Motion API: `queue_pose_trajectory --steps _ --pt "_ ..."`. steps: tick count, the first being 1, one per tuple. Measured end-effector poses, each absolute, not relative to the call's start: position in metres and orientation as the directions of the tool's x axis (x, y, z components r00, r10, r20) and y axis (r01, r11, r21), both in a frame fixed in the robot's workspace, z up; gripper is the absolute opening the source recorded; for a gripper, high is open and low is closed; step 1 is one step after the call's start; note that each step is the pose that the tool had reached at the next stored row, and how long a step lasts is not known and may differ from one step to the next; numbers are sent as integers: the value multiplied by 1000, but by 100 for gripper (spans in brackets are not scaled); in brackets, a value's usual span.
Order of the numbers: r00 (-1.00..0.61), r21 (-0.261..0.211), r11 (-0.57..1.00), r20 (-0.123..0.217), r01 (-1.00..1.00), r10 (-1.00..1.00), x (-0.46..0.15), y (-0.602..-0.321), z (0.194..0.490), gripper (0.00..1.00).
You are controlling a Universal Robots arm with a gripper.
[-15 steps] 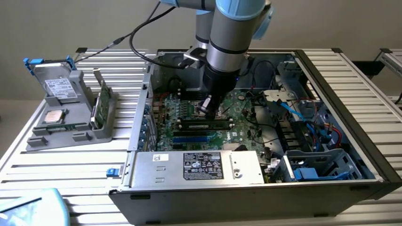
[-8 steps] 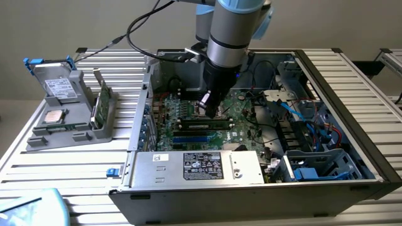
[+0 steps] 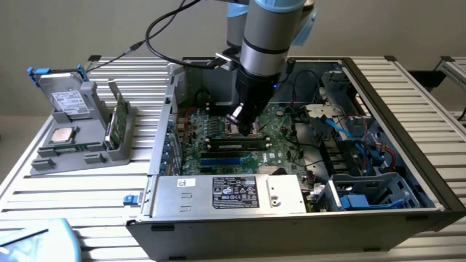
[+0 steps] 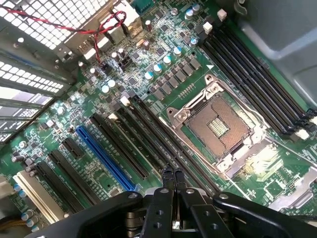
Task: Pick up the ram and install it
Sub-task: 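Press down the ram until it locks into place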
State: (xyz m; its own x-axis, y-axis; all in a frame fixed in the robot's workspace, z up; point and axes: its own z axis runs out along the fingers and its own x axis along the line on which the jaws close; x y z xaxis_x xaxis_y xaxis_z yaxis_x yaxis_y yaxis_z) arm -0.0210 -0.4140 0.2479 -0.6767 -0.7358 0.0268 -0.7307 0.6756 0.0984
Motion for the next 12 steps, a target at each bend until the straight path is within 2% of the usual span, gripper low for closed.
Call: queue_pose_trajectory --steps 12 --pt "-727 93 726 32 -681 -686 -21 -414 248 11"
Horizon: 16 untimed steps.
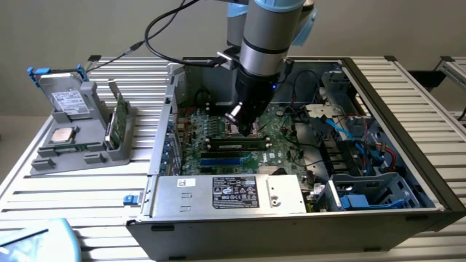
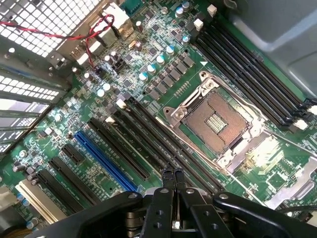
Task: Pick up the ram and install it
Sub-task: 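Press down the ram until it locks into place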
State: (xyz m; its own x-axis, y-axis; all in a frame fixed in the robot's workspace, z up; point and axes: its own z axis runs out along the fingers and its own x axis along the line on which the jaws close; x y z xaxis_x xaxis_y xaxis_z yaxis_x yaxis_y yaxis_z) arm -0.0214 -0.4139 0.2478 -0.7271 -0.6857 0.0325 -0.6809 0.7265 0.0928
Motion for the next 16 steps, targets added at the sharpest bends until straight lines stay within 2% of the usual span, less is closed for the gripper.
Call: queue_pose_trajectory --steps 16 --pt "-792 87 792 38 -604 -609 -22 -414 248 11"
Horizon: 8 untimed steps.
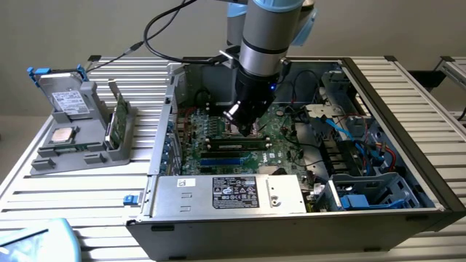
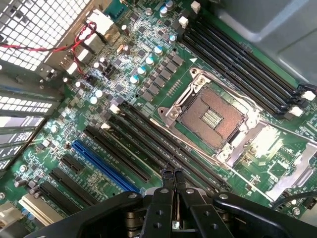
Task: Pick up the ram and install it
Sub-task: 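Press down the ram until it locks into place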
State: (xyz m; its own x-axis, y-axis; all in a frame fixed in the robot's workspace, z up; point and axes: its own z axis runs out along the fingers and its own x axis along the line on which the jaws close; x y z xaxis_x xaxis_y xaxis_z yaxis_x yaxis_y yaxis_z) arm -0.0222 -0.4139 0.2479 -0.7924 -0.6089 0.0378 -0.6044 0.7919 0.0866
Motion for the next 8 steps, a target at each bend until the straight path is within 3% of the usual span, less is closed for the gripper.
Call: queue_pose_trajectory --steps 8 --pt "-819 82 819 41 -568 -573 -23 -414 248 11"
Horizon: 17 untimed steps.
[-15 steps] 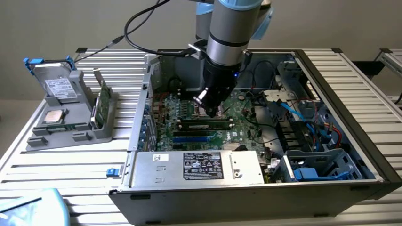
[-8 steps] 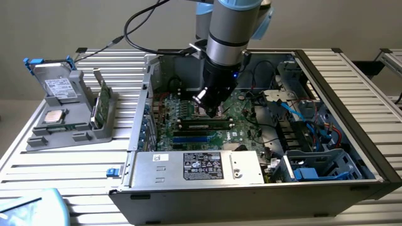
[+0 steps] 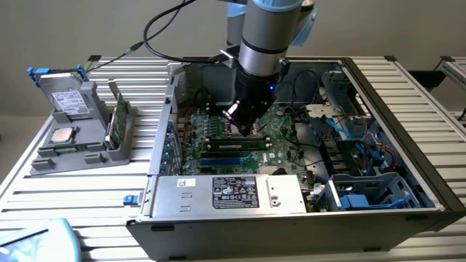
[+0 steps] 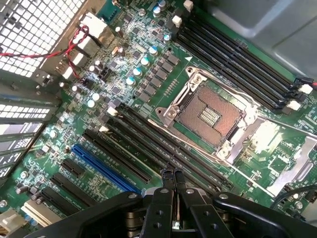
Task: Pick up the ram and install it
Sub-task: 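Press down the ram until it locks into place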
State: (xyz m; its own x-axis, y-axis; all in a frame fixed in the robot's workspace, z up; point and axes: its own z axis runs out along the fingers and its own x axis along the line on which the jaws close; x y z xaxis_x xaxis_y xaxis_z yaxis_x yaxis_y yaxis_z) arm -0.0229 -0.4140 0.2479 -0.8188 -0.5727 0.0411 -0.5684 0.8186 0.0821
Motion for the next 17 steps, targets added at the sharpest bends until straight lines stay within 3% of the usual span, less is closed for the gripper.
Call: queue_pose_trajectory --steps 17 --pt "-863 78 863 44 -500 -504 -26 -414 248 11"
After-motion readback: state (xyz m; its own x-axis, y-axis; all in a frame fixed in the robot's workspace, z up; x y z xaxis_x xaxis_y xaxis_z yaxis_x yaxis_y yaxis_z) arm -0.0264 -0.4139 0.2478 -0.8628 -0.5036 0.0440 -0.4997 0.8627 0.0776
